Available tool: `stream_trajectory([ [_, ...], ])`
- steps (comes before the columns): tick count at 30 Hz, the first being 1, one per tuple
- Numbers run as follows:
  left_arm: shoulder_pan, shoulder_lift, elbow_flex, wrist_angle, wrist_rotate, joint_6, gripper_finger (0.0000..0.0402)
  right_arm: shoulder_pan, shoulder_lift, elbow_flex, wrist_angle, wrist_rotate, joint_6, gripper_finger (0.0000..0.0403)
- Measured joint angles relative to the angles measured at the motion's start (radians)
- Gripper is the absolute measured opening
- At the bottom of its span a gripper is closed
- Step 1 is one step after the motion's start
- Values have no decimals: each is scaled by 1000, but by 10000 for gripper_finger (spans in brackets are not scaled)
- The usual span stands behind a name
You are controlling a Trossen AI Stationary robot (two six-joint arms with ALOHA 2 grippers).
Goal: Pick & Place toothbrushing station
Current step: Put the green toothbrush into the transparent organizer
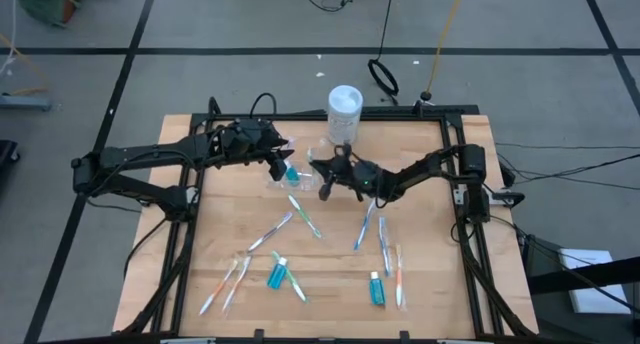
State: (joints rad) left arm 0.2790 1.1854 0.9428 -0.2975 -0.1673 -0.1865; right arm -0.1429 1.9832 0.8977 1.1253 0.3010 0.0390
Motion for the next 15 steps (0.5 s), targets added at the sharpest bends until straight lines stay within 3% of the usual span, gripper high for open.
stream_trajectory([
  [5,0,0,0,-15,0,1,172,0,-2,1,-24,41,-3,22],
  [12,0,0,0,-23,0,-21,172,-1,0,-1,-37,49,-6,70],
  [15,0,0,0,-33,0,-43,172,0,0,-1,-43,102,-16,93],
])
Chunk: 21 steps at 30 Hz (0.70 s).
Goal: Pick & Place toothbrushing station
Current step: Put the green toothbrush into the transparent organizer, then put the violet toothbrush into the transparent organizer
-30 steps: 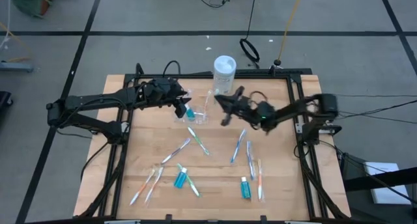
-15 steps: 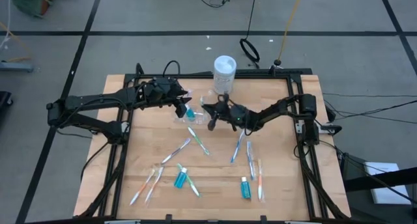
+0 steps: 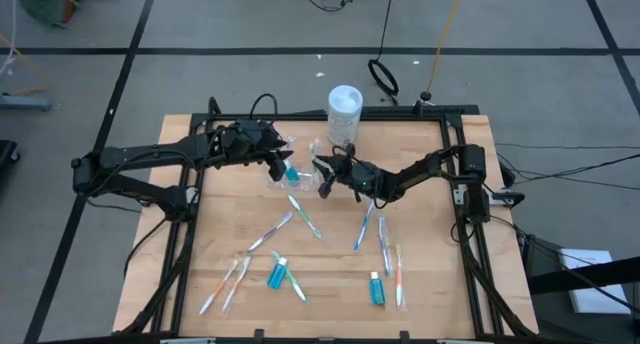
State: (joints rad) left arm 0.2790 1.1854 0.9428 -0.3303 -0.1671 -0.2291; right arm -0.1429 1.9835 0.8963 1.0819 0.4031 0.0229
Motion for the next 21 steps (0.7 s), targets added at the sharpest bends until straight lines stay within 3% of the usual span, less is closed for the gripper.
stream_trajectory([
  [6,-6,0,0,-75,-1,-49,173,0,-79,-1,-116,16,-151,129],
  [12,-52,0,0,-150,0,-115,173,7,-258,-1,-449,17,-366,149],
  [17,-120,1,0,-181,0,-168,172,-1,-431,-1,-716,20,-373,153],
  [21,-189,1,0,-229,1,-269,172,-1,-548,-1,-804,19,-372,151],
])
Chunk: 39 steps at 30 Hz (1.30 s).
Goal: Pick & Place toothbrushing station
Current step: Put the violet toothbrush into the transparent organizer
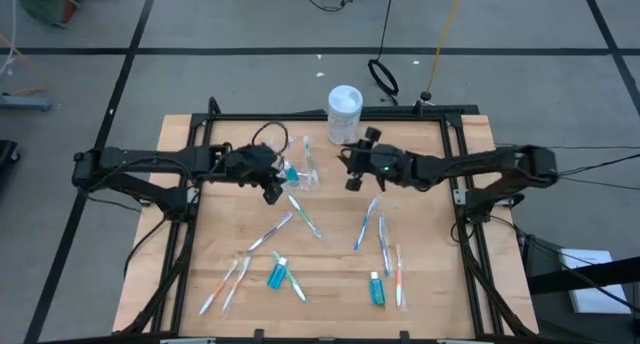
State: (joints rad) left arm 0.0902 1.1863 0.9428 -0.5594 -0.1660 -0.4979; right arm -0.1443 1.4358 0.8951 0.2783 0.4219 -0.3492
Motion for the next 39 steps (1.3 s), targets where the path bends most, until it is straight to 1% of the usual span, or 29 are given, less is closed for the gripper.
stream_trajectory([
  [3,-66,20,0,-62,0,-50,172,0,-79,0,-42,-3,0,151],
  [5,-114,46,0,-111,-5,-76,172,1,-119,0,-72,-3,44,150],
  [7,-167,86,0,-126,-14,-114,172,1,-149,-15,-68,-3,95,148],
  [9,-216,136,0,-152,-1,-139,172,1,-172,-33,-72,-3,116,146],
  [12,-280,214,-1,-143,30,-163,172,1,-198,-68,-70,-3,115,144],
  [16,-326,315,-1,-131,39,-215,172,1,-207,-94,-60,-4,73,144],
  [17,-330,336,-1,-130,52,-231,172,1,-207,-94,-60,-4,71,144],
  [20,-322,396,-1,-129,162,-265,172,1,-207,-94,-49,-4,77,144],
  [21,-317,414,-1,-129,170,-266,172,1,-207,-94,-43,-4,78,144],
  [24,-298,457,-1,-128,129,-292,172,4,-208,-94,-44,-4,84,144],
  [28,-268,501,-1,-115,166,-290,172,5,-207,-94,-44,-5,111,140],
  [32,-258,527,-1,-111,79,-329,172,5,-207,-94,-43,-7,113,140],
  [34,-254,529,0,-115,60,-341,172,5,-207,-94,-44,-7,113,139],
  [36,-246,529,0,-114,75,-322,172,5,-207,-94,-43,-7,113,139],
  [39,-239,529,0,-106,80,-245,172,5,-207,-94,-44,-7,113,139],
])
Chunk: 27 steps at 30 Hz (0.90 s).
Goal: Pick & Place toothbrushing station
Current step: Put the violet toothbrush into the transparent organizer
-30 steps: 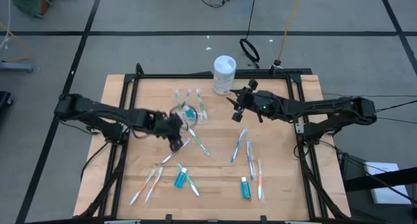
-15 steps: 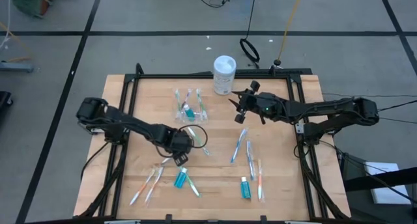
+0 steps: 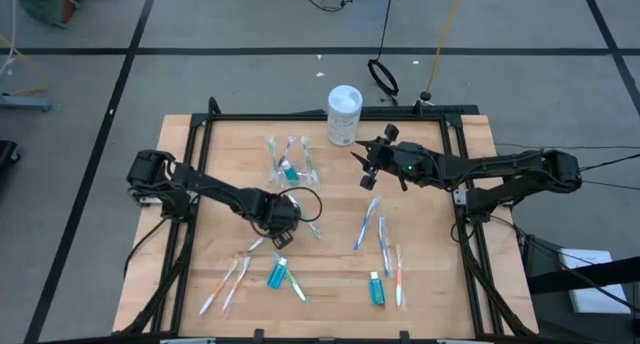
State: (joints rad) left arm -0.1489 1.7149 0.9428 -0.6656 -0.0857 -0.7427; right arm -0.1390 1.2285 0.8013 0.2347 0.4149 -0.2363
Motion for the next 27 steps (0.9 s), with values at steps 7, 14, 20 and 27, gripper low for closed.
stream_trajectory([
  [7,4,1,0,25,34,113,160,0,0,0,0,0,11,139],
  [14,3,-3,0,25,24,206,62,0,0,0,0,-1,34,139],
  [20,3,-59,15,18,-28,258,9,0,0,1,0,-1,34,139],
  [27,3,-189,73,66,-333,414,23,0,0,1,0,-1,34,139],
])
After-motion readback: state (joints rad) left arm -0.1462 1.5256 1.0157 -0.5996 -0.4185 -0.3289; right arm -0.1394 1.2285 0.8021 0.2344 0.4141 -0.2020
